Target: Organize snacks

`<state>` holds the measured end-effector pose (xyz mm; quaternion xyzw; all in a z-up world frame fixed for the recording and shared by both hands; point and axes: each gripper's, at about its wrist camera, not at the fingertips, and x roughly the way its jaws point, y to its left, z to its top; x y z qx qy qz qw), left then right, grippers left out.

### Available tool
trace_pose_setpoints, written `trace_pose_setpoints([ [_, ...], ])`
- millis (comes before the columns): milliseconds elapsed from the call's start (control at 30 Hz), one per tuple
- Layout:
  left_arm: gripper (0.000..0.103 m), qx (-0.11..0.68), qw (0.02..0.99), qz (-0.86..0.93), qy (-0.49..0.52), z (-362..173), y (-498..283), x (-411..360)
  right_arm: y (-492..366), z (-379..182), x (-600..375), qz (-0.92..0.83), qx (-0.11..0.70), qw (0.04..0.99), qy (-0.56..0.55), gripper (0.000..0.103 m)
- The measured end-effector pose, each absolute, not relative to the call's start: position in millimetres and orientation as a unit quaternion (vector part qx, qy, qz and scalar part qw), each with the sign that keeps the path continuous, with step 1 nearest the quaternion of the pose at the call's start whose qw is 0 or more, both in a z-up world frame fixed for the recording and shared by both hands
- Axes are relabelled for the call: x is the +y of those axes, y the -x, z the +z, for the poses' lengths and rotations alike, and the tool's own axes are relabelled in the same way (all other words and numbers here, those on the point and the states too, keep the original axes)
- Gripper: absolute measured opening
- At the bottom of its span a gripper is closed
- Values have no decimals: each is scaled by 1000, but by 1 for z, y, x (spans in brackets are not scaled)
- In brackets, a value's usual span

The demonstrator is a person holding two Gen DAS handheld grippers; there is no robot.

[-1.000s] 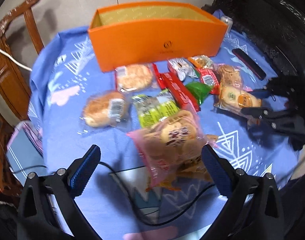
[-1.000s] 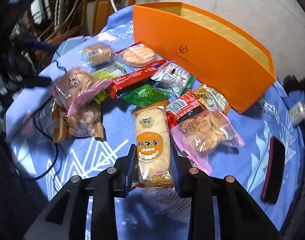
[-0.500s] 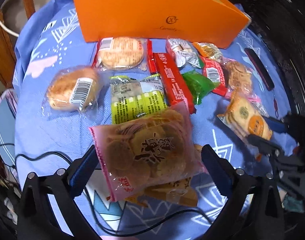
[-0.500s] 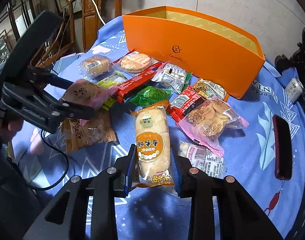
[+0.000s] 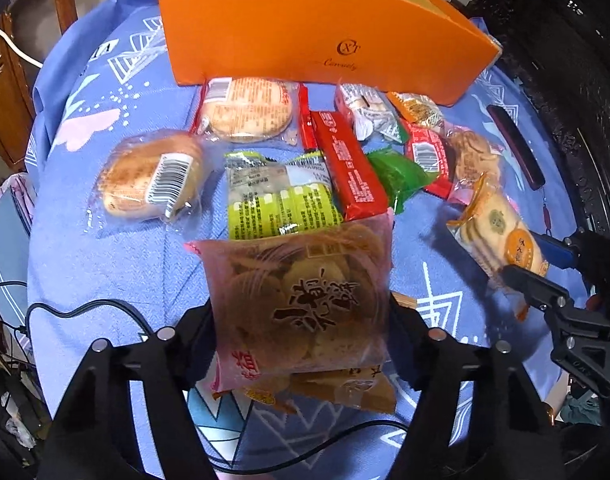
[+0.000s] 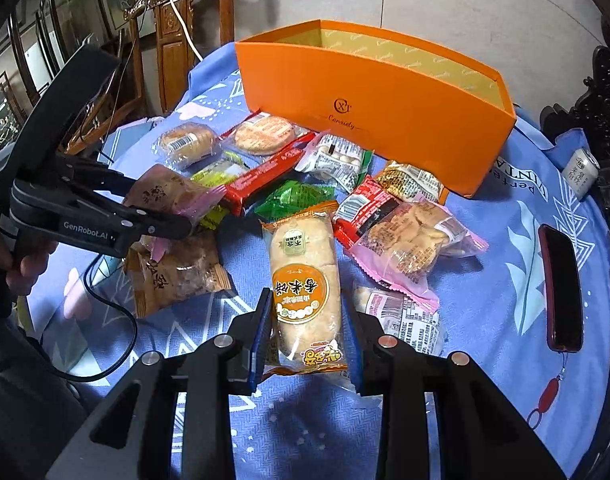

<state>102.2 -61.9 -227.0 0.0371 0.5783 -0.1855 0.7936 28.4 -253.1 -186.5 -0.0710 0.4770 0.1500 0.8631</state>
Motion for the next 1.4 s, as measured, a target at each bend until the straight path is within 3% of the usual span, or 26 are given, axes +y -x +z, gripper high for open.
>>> trace_pose_setpoints([
  [567, 69, 493, 849, -191, -20, -136, -112, -39, -40, -125, -266, 137, 412, 900, 42, 32],
  [867, 69, 425, 883, -199, -12, -64, -165, -58, -83, -58, -280, 118, 332, 936, 18, 32],
  [1233, 69, 389, 900, -196, -17, -32, -263, -96, -173, -31, -304, 76, 302, 950, -34, 33],
  [1300, 74, 388, 901, -190, -20, -30, -283, -103, -189, -30, -306, 74, 297, 952, -32, 33],
  [1333, 77, 389, 902, -186, -20, -30, -292, -105, -198, -31, -306, 71, 295, 952, -31, 34],
  [1367, 92, 387, 904, -179, -20, -29, -300, -107, -204, -31, -307, 69, 294, 953, -33, 37],
  [1400, 99, 381, 910, -164, -22, -29, -308, -109, -213, -33, -308, 68, 295, 952, -38, 66],
])
